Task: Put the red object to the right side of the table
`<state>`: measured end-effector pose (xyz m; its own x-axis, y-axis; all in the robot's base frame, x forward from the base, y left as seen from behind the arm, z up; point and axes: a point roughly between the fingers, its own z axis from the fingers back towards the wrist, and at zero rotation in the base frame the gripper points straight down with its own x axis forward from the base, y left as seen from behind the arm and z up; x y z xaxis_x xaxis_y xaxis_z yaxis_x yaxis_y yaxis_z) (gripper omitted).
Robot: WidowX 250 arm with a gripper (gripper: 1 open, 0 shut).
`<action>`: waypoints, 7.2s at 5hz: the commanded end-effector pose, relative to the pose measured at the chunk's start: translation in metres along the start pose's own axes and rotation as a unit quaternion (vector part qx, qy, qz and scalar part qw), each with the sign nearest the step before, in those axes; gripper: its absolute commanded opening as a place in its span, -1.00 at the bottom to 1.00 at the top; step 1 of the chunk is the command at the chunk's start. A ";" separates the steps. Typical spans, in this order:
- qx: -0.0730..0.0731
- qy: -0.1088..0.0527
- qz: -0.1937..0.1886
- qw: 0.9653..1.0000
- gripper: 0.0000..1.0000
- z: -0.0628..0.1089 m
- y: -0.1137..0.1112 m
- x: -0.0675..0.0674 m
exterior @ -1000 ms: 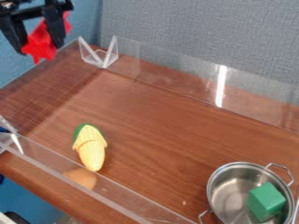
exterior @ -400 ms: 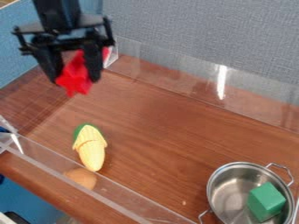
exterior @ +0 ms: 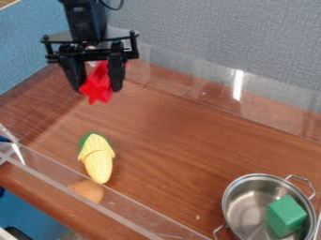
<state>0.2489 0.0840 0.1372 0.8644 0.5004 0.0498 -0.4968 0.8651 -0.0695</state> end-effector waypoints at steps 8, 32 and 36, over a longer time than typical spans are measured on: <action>0.110 -0.018 0.059 0.992 -1.00 -0.078 0.057 0.114; 0.035 0.008 -0.219 0.975 -1.00 -0.108 -0.153 0.001; 0.034 0.039 -0.257 0.965 -1.00 -0.149 -0.165 0.028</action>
<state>0.3552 -0.0585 0.0261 0.9983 0.0566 -0.0123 -0.0565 0.9984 0.0082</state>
